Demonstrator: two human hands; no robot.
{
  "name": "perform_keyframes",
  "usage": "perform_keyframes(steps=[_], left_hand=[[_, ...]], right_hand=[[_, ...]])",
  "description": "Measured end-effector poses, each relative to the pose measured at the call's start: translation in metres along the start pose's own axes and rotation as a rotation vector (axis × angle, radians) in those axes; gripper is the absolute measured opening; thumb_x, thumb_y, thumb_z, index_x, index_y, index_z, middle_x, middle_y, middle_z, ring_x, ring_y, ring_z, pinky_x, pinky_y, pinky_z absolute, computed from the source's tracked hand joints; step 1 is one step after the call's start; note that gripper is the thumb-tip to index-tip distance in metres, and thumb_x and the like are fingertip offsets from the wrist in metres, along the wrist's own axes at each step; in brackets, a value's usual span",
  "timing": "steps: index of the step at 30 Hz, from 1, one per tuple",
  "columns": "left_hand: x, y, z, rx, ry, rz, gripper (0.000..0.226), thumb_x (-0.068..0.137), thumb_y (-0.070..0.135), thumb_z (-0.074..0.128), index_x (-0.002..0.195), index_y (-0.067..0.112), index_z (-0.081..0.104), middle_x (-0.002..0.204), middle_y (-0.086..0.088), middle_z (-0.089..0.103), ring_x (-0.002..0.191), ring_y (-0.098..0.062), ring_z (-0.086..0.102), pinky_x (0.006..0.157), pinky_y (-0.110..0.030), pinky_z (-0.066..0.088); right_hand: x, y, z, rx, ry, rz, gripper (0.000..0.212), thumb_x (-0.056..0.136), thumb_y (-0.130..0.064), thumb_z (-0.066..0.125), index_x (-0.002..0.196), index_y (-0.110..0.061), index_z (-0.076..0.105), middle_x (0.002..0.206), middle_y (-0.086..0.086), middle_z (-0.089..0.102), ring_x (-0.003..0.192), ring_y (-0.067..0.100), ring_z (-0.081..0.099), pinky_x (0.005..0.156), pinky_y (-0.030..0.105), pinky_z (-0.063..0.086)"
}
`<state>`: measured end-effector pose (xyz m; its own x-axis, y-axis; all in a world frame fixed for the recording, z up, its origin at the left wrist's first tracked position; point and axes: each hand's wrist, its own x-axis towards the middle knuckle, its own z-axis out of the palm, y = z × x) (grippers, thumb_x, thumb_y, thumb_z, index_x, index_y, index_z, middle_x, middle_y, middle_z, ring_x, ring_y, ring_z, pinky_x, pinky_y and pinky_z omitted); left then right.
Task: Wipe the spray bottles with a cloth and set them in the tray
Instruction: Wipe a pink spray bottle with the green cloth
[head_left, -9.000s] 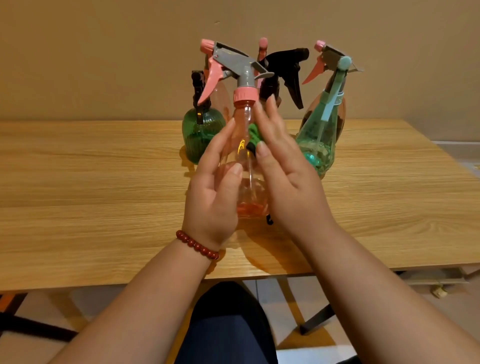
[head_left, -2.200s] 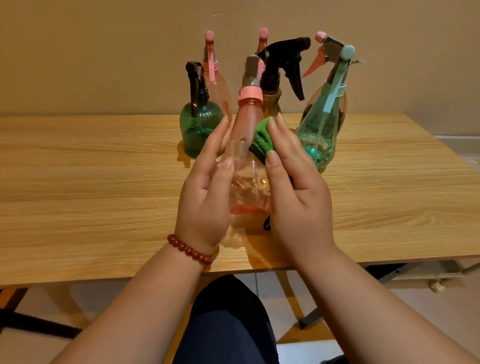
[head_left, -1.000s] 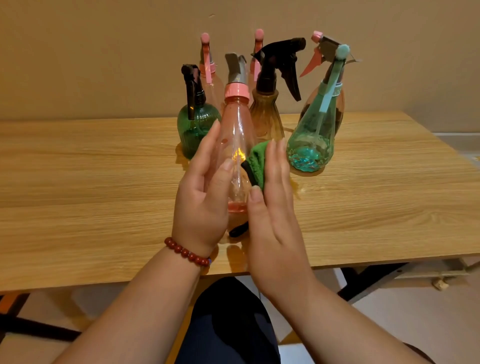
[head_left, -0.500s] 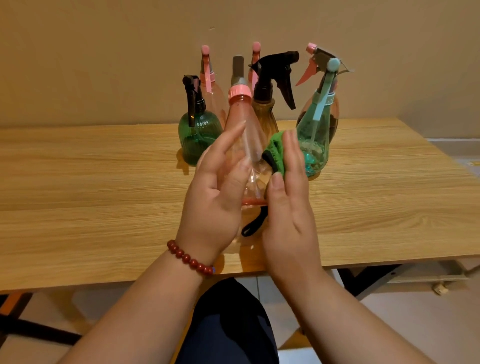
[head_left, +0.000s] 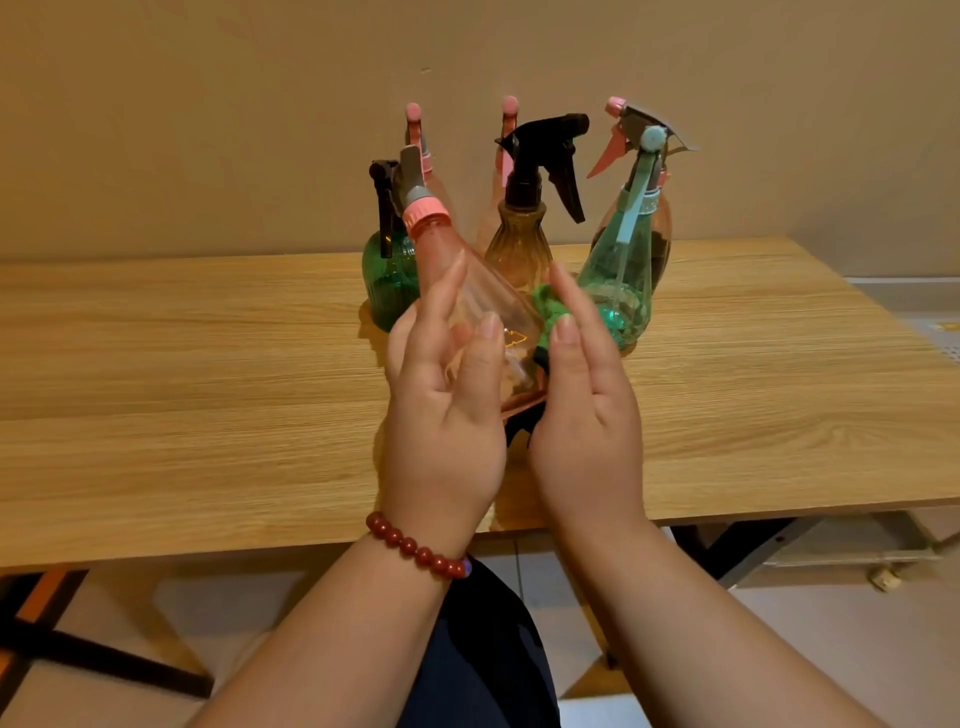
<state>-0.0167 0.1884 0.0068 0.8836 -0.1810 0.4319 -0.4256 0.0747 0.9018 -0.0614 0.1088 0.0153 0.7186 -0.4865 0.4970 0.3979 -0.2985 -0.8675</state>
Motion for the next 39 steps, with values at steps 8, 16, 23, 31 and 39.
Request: perform_keyframes(steps=[8,16,23,31,39], left_hand=[[-0.01,0.0,0.006,-0.037,-0.054,0.005,0.05,0.085,0.058,0.049,0.134,0.05,0.044,0.149,0.0,0.039,0.124,-0.008,0.054,0.097,-0.04,0.05],[-0.006,0.004,0.004,0.065,-0.012,-0.001,0.05,0.085,0.062,0.044,0.134,0.052,0.041,0.149,0.005,0.04,0.121,0.0,0.053,0.095,-0.035,0.049],[-0.014,0.004,0.006,-0.094,-0.027,-0.047,0.046,0.089,0.053,0.047,0.134,0.044,0.046,0.143,0.006,0.045,0.131,-0.011,0.047,0.106,-0.047,0.042],[-0.008,0.023,0.0,-0.082,-0.152,-0.101,0.048,0.093,0.042,0.046,0.14,0.043,0.04,0.144,0.013,0.047,0.132,-0.005,0.045,0.108,-0.041,0.042],[-0.013,0.032,0.015,-0.204,-0.009,-0.107,0.044,0.097,0.025,0.052,0.141,0.026,0.047,0.129,0.01,0.062,0.12,-0.007,0.057,0.094,-0.028,0.052]], right_hand=[[-0.002,-0.006,-0.004,0.018,0.155,0.06,0.025,0.098,-0.029,0.05,0.117,-0.027,0.066,0.124,-0.013,0.064,0.119,-0.003,0.054,0.098,0.018,0.045],[-0.011,0.0,-0.002,-0.113,0.066,-0.16,0.035,0.1,-0.023,0.047,0.134,-0.022,0.05,0.14,-0.009,0.051,0.134,0.004,0.042,0.11,0.025,0.036],[0.001,-0.004,-0.008,0.386,0.076,0.35,0.03,0.102,-0.016,0.043,0.121,-0.026,0.064,0.101,-0.022,0.071,0.098,-0.009,0.063,0.075,0.011,0.051],[0.006,-0.008,-0.018,0.105,0.108,0.028,0.035,0.103,-0.022,0.038,0.132,-0.015,0.056,0.129,-0.007,0.061,0.123,0.0,0.052,0.101,0.024,0.045],[-0.009,0.005,-0.008,-0.114,0.074,-0.326,0.038,0.099,-0.015,0.038,0.137,-0.009,0.042,0.145,0.005,0.044,0.14,0.018,0.037,0.114,0.042,0.032]])
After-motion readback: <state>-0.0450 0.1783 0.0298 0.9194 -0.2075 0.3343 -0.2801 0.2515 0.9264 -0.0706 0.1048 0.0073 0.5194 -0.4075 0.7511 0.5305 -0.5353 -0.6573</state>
